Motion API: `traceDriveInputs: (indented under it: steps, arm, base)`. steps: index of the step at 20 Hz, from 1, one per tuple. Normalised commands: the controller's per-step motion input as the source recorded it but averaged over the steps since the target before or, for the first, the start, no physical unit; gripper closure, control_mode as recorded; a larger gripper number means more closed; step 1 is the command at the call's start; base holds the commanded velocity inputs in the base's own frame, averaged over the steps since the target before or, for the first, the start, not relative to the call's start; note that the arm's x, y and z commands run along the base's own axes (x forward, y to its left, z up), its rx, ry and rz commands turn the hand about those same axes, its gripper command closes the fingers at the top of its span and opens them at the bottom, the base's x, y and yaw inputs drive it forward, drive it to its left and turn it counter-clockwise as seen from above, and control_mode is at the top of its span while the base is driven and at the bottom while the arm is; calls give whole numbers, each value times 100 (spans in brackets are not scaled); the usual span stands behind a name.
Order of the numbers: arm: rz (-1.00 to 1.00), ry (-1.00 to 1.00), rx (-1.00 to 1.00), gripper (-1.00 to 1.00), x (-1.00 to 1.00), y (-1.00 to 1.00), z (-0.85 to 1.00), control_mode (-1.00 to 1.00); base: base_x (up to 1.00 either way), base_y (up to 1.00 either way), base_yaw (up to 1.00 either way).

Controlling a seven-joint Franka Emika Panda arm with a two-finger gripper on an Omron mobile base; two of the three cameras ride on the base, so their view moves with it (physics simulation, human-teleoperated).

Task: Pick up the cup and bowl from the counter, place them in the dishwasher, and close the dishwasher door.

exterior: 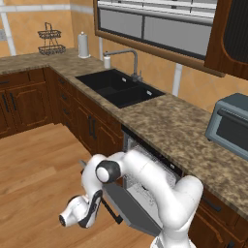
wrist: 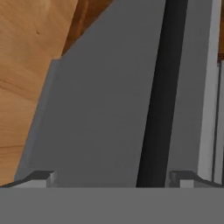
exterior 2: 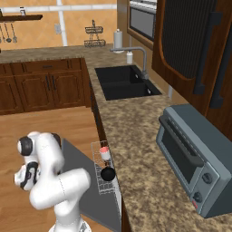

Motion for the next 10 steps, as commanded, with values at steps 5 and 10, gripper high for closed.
traceDriveInputs:
  steps: [5,10]
  arm:
    - [8,8,-5,-100,34,-16,-66,-100]
    - [5,1,0,-100,1,-92,-10,-100]
  base:
    - [0,0,0]
    - [0,0,0]
